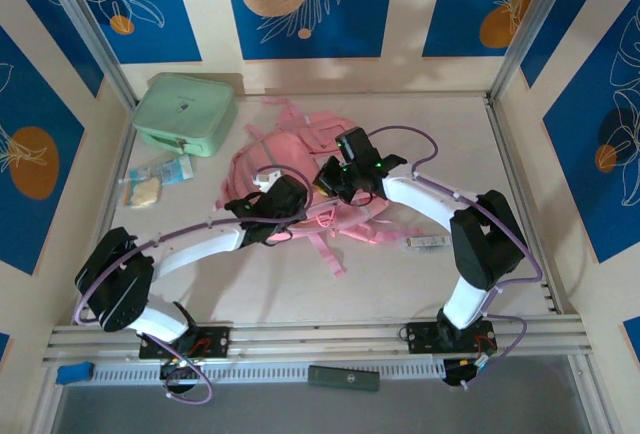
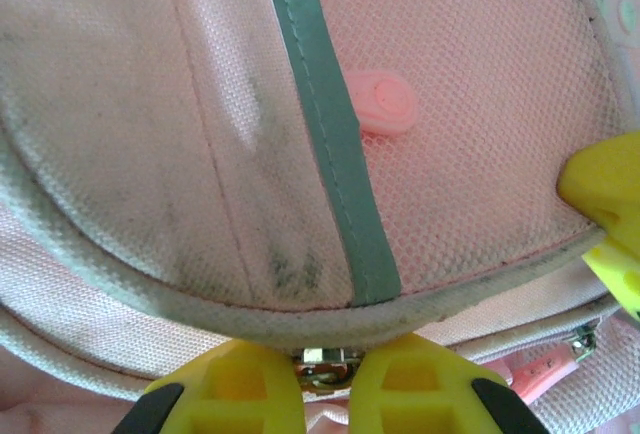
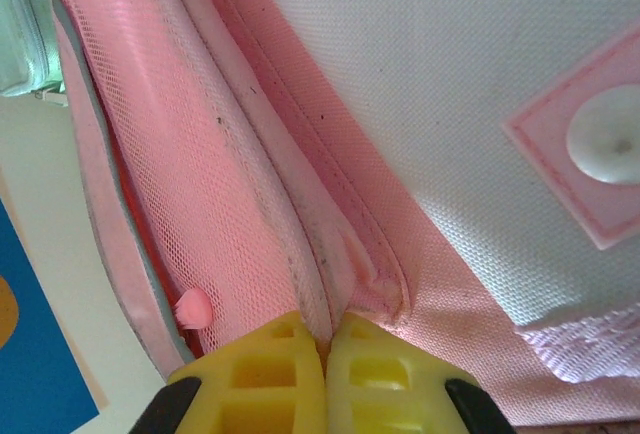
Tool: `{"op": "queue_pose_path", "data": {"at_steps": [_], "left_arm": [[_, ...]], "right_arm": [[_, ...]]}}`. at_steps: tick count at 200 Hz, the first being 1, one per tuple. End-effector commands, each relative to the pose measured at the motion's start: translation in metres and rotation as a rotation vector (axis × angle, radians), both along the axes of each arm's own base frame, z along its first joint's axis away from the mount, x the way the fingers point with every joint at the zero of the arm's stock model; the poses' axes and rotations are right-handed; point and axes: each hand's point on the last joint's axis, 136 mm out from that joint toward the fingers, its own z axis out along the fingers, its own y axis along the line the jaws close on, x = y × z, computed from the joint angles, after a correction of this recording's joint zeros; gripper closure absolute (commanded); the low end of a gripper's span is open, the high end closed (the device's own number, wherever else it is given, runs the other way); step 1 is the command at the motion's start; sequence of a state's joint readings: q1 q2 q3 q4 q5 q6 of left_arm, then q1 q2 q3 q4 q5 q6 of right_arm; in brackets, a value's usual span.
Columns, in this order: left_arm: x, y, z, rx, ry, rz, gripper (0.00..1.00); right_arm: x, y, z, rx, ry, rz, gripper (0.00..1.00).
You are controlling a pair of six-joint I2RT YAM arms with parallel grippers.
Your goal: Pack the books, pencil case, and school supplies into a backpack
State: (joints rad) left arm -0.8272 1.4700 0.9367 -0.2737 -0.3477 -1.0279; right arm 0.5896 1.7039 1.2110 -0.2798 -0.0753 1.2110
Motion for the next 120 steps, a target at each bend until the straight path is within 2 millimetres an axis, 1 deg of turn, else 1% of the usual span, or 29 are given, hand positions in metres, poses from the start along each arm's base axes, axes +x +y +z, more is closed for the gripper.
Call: {"op": "queue_pose_path", "data": {"at_steps": [1, 9, 22, 33, 40, 55, 72, 94, 120], "left_arm": [[-0.011, 0.022, 0.007, 0.092, 0.014, -0.020, 0.99], [-0.013, 0.025, 0.006, 0.113, 0.022, -0.031, 0.98], [-0.016, 0.027, 0.001, 0.134, 0.052, -0.057, 0.90], [-0.017, 0.026, -0.003, 0.144, 0.076, -0.070, 0.87], [-0.017, 0.024, -0.004, 0.145, 0.081, -0.079, 0.85], [-0.016, 0.024, -0.007, 0.146, 0.087, -0.080, 0.76], [-0.014, 0.026, -0.008, 0.146, 0.093, -0.072, 0.71], [-0.012, 0.029, -0.007, 0.132, 0.086, -0.063, 0.68], [-0.006, 0.031, -0.010, 0.080, 0.094, -0.048, 0.68]], "right_arm": [[0.013, -0.002, 0.016, 0.008, -0.054, 0.006, 1.00], [0.014, -0.003, 0.017, 0.007, -0.056, 0.007, 1.00], [0.014, -0.001, 0.018, 0.009, -0.057, 0.012, 1.00], [0.013, 0.001, 0.018, 0.012, -0.058, 0.016, 1.00], [0.013, 0.002, 0.018, 0.012, -0.057, 0.018, 1.00], [0.012, 0.004, 0.016, 0.012, -0.051, 0.022, 1.00], [0.011, 0.005, 0.016, 0.015, -0.048, 0.025, 1.00], [0.011, 0.002, 0.017, 0.009, -0.054, 0.021, 1.00], [0.011, 0.002, 0.018, 0.010, -0.055, 0.023, 1.00]]}}
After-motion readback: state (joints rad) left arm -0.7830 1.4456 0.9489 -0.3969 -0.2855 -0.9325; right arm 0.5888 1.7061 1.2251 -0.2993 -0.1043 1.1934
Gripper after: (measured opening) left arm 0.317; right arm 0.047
